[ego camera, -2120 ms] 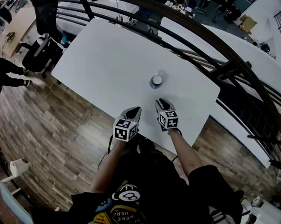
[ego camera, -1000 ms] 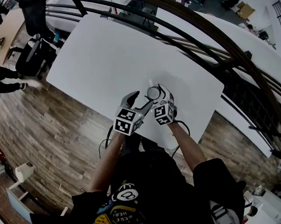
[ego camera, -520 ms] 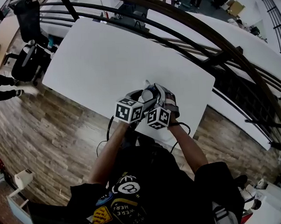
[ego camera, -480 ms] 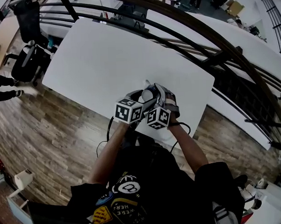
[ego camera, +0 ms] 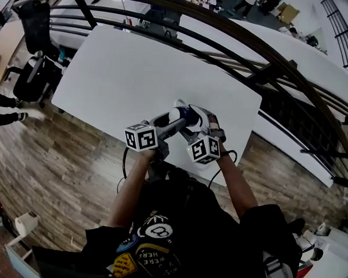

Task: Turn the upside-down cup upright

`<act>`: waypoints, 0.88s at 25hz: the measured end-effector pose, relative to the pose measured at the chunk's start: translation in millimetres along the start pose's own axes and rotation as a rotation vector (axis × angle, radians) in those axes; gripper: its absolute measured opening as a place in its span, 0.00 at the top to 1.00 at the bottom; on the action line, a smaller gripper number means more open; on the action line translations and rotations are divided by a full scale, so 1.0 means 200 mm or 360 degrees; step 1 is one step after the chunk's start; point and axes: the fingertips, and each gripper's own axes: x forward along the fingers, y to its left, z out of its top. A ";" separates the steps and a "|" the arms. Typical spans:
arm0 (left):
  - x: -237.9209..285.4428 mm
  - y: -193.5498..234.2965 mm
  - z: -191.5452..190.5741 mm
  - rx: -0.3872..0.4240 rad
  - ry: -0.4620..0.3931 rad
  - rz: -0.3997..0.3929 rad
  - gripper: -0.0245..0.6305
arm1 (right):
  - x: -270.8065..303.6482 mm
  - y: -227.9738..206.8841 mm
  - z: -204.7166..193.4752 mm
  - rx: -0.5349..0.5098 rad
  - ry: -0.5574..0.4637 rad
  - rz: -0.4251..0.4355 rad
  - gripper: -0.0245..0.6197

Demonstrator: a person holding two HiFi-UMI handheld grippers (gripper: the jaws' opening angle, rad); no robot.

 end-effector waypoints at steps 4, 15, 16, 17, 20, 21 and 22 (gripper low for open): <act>-0.04 0.02 0.02 -0.0182 -0.0092 -0.0099 0.46 | -0.08 -0.01 0.07 0.0263 -0.0284 0.0071 0.37; -0.11 0.02 0.06 -0.0439 -0.0227 -0.0279 0.46 | -0.26 -0.10 0.05 0.1936 -0.1021 0.0587 0.69; -0.11 0.02 0.05 -0.0470 -0.0234 -0.0309 0.46 | -0.26 -0.10 0.07 0.1959 -0.1077 0.0646 0.79; -0.11 0.03 0.05 -0.0512 -0.0250 -0.0345 0.46 | -0.27 -0.10 0.09 0.1959 -0.1107 0.0689 0.83; -0.15 0.03 0.06 -0.0604 -0.0269 -0.0465 0.46 | -0.27 -0.08 0.15 0.1923 -0.1112 0.0768 0.87; -0.16 0.03 0.05 -0.0598 -0.0256 -0.0475 0.46 | -0.27 -0.07 0.15 0.1914 -0.1103 0.0783 0.87; -0.17 0.05 0.04 -0.0549 -0.0230 -0.0450 0.47 | -0.26 -0.06 0.16 0.1905 -0.1089 0.0794 0.88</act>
